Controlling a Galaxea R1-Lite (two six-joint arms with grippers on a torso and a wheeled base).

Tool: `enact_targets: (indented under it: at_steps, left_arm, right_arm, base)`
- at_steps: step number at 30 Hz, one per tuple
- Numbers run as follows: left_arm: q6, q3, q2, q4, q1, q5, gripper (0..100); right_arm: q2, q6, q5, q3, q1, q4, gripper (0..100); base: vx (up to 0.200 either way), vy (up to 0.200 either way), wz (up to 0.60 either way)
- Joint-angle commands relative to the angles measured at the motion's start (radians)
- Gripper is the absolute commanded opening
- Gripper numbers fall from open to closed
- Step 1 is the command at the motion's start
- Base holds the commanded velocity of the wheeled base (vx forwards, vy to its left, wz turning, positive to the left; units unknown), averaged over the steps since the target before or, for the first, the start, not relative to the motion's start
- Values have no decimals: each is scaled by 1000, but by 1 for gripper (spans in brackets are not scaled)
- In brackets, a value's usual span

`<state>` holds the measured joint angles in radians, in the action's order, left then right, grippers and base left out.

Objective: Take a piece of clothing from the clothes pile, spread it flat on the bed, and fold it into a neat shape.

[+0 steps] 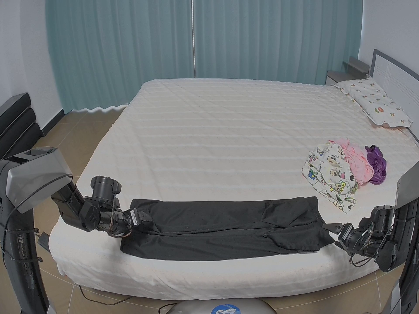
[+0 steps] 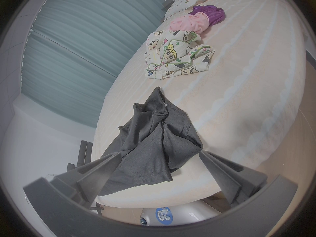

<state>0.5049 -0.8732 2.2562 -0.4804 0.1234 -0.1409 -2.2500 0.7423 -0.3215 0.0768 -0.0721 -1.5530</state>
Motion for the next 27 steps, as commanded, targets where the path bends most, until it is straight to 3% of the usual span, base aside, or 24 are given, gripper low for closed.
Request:
enact_targets:
  at_steps: [1,8,12,27]
  left_arm:
    - [3,3,-40,0,-4,0,100]
    - [15,-35,10,-7,-2,14,100]
    - [15,-79,65,-6,1,64,100]
    - [11,-79,103,-1,58,67,100]
  right_arm:
    - [-3,0,-1,0,0,-18,100]
    - [-13,0,-1,0,6,-18,100]
    - [-13,0,-1,1,8,-18,100]
    - [-17,0,-1,6,9,-18,100]
  base:
    - [0,0,0]
    - [0,0,0]
    - [0,0,0]
    - [0,0,0]
